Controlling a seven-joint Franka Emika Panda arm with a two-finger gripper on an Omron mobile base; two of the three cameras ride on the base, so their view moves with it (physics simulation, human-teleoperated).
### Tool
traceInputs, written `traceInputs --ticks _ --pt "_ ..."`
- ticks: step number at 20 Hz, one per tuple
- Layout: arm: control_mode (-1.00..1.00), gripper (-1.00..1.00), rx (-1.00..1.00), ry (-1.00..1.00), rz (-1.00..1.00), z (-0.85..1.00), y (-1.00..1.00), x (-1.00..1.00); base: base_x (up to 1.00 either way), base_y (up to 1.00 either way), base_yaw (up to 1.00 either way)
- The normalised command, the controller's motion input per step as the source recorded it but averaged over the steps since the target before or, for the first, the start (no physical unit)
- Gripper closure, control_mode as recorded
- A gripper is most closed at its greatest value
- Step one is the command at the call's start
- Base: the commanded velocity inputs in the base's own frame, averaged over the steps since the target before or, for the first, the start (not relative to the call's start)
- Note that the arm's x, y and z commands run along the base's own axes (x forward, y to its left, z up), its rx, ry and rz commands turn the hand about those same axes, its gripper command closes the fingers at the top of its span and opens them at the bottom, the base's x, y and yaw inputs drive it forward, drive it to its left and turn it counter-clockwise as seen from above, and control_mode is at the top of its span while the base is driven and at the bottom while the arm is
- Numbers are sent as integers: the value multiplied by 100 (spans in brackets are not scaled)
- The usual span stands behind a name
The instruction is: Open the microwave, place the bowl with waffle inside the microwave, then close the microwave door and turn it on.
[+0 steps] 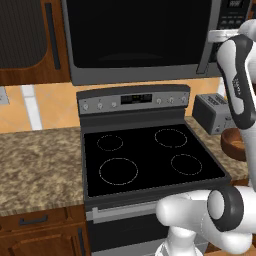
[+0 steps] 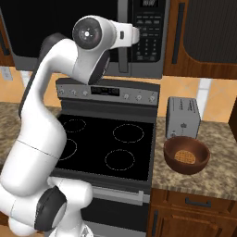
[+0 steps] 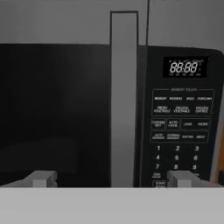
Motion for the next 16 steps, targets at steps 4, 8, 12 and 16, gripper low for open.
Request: traceInputs --ticks 4,8,12,16 --pt "-100 -100 0 -1 0 -2 -8 57 0 0 0" --pt "-100 -100 0 -5 0 -18 -13 44 0 0 0" --pt "-100 -100 0 -11 0 -27 -15 23 0 0 0" --pt "-100 -100 0 -10 0 -21 -4 10 0 0 0"
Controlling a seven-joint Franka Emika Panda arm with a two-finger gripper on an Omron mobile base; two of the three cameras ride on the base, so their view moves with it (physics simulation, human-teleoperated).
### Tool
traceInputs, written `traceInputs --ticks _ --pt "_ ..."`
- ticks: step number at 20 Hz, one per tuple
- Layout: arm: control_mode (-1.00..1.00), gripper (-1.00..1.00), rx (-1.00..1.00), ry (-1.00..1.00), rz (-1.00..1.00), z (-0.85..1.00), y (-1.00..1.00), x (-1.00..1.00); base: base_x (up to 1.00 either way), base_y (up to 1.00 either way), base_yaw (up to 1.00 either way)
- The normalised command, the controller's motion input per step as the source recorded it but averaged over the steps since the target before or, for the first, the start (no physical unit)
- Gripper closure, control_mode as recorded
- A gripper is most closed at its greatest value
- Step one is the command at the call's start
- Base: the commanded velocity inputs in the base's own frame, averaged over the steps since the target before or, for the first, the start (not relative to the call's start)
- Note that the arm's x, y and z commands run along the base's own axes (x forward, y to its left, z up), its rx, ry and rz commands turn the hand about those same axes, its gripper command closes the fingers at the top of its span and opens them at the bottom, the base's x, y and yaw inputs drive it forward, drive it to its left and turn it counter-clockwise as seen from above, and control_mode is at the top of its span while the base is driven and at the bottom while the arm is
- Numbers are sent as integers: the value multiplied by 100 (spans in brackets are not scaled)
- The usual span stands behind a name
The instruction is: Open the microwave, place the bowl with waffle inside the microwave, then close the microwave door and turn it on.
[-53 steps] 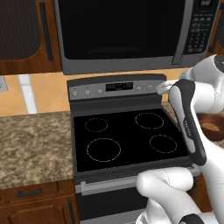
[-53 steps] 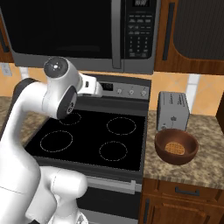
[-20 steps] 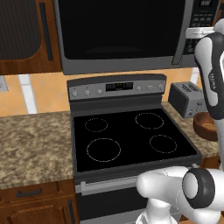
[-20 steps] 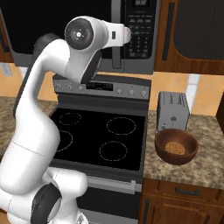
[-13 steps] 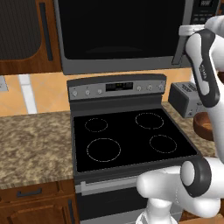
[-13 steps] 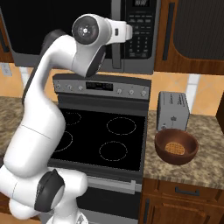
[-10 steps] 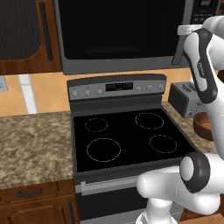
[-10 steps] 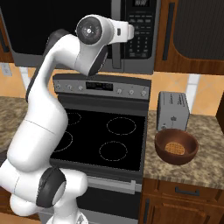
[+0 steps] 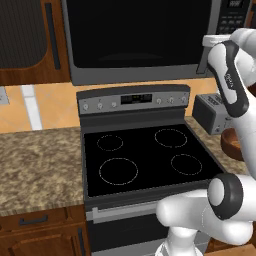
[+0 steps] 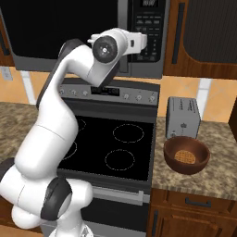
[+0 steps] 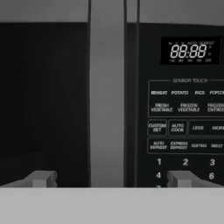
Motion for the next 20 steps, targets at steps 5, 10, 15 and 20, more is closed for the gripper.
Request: traceInputs --ticks 5,10,15,20 --pt "-100 -100 0 -1 0 0 2 33 0 0 0" --pt "-100 -100 0 0 0 0 0 36 0 0 0" --pt "-100 -100 0 0 0 0 0 15 0 0 0" --pt "-100 -100 0 0 0 0 0 9 0 0 0"
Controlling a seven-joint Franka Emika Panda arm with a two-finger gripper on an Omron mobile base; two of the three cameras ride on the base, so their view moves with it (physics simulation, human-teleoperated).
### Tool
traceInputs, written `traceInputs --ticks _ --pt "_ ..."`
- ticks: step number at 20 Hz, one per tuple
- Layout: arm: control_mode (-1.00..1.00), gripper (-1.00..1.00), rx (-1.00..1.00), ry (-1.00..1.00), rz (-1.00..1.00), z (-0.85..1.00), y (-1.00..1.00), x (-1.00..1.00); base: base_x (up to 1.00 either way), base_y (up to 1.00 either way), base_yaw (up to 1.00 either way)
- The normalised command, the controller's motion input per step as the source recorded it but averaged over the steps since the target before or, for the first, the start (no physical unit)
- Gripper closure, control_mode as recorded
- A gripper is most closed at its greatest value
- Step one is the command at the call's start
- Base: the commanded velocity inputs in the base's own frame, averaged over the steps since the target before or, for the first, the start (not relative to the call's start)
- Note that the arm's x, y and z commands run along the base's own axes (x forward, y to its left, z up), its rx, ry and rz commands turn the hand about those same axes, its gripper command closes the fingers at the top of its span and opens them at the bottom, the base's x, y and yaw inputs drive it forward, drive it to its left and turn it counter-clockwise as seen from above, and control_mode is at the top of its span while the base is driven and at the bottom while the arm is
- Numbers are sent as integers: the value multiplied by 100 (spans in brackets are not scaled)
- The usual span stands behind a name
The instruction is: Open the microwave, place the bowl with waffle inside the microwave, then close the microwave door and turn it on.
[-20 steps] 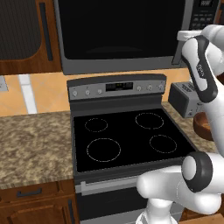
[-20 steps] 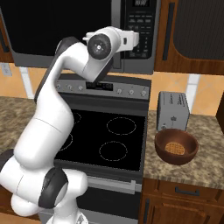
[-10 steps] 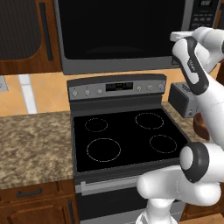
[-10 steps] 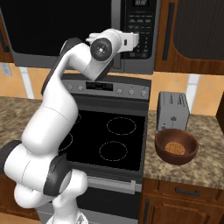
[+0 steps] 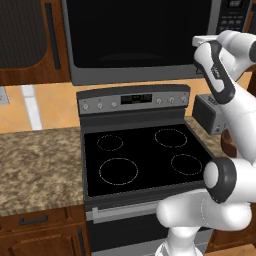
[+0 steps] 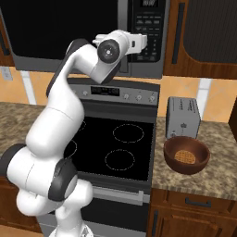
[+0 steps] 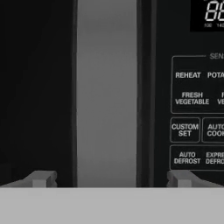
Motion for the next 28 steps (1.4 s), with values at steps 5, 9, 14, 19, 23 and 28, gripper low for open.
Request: traceInputs --ticks 5,9,14,19,23,28 --pt "-100 -100 0 0 0 0 0 15 0 0 0" --pt "-100 -100 0 0 0 0 0 2 0 0 0" --pt "-100 -100 0 0 0 0 0 0 0 0 0" --pt "-100 100 0 0 0 0 0 0 0 0 0" --pt "-100 100 0 0 0 0 0 0 0 0 0" --pt "-100 100 0 0 -1 0 0 -2 0 0 0"
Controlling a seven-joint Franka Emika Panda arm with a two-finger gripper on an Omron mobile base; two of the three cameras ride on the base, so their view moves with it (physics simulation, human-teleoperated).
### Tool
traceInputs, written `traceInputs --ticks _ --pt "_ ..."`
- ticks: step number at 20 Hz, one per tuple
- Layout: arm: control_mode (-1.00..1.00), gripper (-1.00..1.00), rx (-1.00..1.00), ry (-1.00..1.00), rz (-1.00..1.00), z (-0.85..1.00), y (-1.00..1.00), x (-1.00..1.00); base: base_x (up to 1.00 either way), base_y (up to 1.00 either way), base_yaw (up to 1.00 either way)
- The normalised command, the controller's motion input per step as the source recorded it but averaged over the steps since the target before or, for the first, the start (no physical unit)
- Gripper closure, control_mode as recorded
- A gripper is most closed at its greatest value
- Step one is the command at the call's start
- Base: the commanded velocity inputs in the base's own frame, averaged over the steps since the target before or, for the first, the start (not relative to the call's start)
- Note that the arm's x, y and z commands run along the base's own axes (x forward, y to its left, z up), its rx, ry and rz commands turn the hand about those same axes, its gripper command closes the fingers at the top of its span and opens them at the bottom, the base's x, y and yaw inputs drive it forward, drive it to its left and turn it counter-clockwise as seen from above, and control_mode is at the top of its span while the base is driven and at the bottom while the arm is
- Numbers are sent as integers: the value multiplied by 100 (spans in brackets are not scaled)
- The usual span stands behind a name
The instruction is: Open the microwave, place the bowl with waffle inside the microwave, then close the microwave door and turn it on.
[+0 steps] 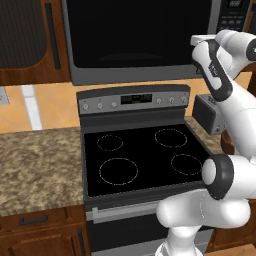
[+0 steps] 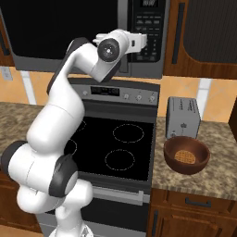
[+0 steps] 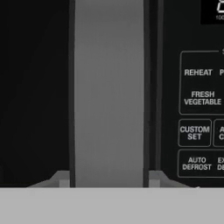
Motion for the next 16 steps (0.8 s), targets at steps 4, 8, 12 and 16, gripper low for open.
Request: traceInputs --ticks 4,8,12,16 --pt "-100 100 0 -1 -7 0 0 -62 0 0 0" --pt "-100 100 0 0 -6 0 0 -95 0 0 0" --pt "-100 100 0 0 -8 0 0 -96 0 0 0" --pt "-100 100 0 0 -9 0 0 -100 0 0 0"
